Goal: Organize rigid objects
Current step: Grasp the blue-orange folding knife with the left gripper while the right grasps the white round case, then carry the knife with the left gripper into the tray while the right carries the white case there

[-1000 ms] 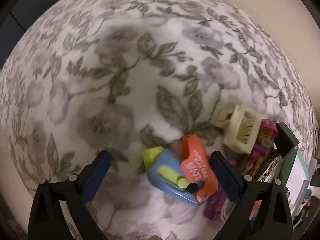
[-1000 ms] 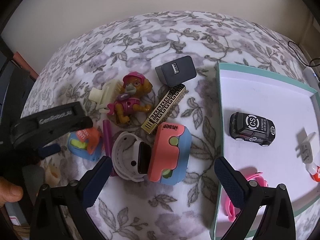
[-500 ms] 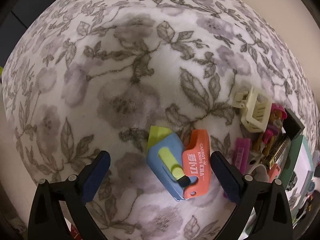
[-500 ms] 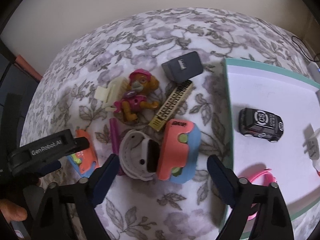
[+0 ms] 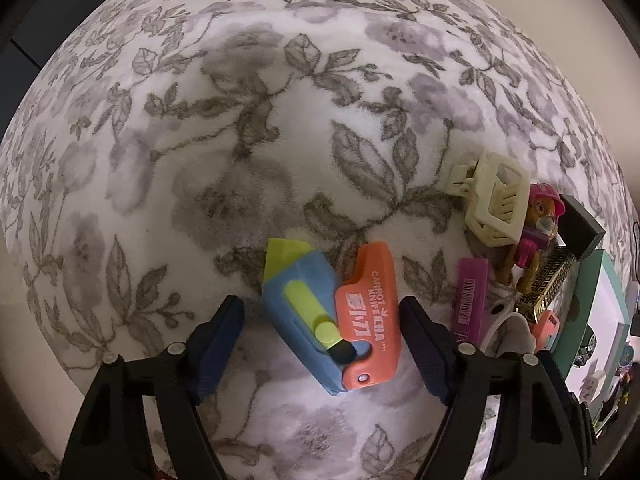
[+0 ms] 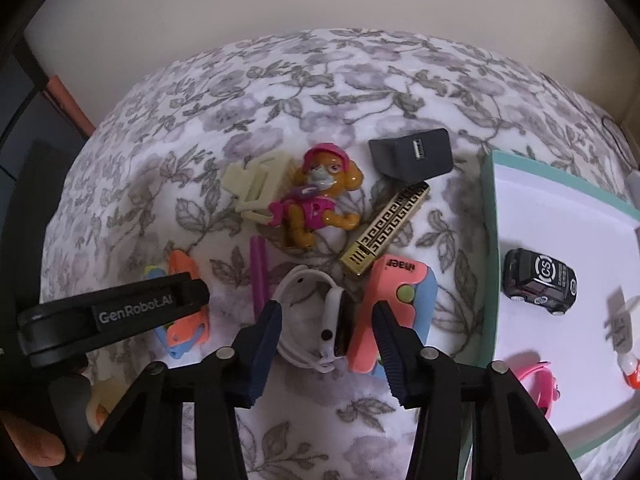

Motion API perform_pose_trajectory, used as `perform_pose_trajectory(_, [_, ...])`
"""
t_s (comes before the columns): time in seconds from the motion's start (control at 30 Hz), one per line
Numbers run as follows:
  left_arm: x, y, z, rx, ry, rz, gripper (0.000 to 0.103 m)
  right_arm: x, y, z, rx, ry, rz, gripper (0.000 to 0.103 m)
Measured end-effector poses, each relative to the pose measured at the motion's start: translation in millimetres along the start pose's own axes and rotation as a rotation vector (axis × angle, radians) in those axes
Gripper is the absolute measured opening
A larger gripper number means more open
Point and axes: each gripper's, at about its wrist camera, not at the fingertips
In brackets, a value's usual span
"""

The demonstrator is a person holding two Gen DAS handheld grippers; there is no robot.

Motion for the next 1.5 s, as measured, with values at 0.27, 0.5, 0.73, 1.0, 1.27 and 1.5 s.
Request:
perform_pose_trajectory(0.27, [3.4, -3.3, -9.0, 0.024, 0.022, -0.001, 0.078, -1.3, 0.8, -0.9, -0.008, -0.045, -0.022, 0.041])
perform_pose_trajectory(0.5, [1.1, -6.4, -15.1, 0.029, 0.023, 0.0, 0.078, -8.3, 0.2, 6.7, -0.048, -0.025, -0.053, 0.035])
perform_pose_trajectory(0.73, [-1.6, -4.9, -10.7, 0.038, 0.017, -0.004, 0.078, -17.3, -1.0, 6.9, -0.052, -0.001, -0.057, 0.03])
perform_pose_trajectory(1.0, [-6.5, -6.1, -9.7, 0.026, -0.004, 0.0, 0.078, -25.7, -0.5, 2.1, -0.033, 0.023, -0.06, 0.03])
perform_pose_trajectory(1.27, [-4.1, -3.7, -1.8, 0.009, -0.02, 0.014, 0.07, -26.3, -0.8, -0.9, -0.023, 0.039, -0.053, 0.025])
perform_pose_trajectory(1.5, [10.3, -5.5, 0.0, 0.009, 0.02, 0.05, 0.069, -11.4, -2.8, 12.2, -0.072, -0.028, -0.033, 0.02])
Point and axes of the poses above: each gripper's, at about its wrist camera, not at the fingertips, and x roughly against the way its jaws point, z to its right, y to its underside, and after that the axes turned 14 degrees about -z, right-handed
